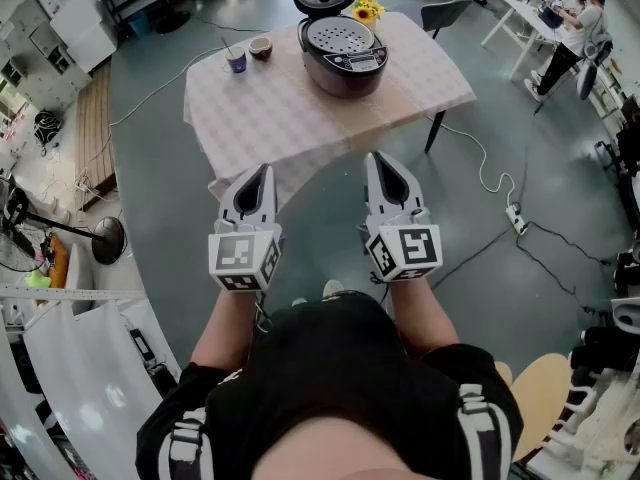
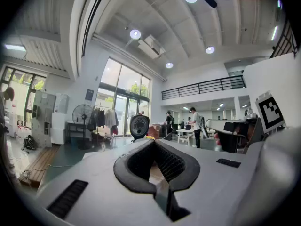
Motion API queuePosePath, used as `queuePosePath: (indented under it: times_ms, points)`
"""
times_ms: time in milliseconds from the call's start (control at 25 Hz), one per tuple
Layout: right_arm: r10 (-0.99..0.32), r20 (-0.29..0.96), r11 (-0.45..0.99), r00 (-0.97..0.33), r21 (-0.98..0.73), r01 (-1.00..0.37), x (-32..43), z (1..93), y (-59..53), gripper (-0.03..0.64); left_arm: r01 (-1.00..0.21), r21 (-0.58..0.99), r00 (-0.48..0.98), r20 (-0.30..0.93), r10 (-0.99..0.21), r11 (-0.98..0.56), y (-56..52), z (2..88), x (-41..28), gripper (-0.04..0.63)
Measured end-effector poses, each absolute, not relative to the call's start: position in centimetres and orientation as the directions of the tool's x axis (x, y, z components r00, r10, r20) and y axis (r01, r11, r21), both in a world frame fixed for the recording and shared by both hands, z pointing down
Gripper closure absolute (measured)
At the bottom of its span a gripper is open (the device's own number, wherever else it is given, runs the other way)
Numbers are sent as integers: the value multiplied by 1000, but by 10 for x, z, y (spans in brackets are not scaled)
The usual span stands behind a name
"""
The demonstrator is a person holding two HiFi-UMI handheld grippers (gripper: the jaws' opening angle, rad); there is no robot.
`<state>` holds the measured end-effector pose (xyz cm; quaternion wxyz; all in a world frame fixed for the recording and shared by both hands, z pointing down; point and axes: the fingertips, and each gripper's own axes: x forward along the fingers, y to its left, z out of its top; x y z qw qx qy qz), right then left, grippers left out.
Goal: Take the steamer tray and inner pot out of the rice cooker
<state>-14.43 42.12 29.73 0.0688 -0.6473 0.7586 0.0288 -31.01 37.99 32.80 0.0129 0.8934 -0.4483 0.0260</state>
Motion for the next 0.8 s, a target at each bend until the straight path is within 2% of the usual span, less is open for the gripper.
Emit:
queuePosePath:
  times_ms: [800]
  points:
    - [-979, -141, 158, -146, -79, -984, -59, 307, 365, 617, -835, -27, 548, 63, -834, -550, 332, 329, -243, 592]
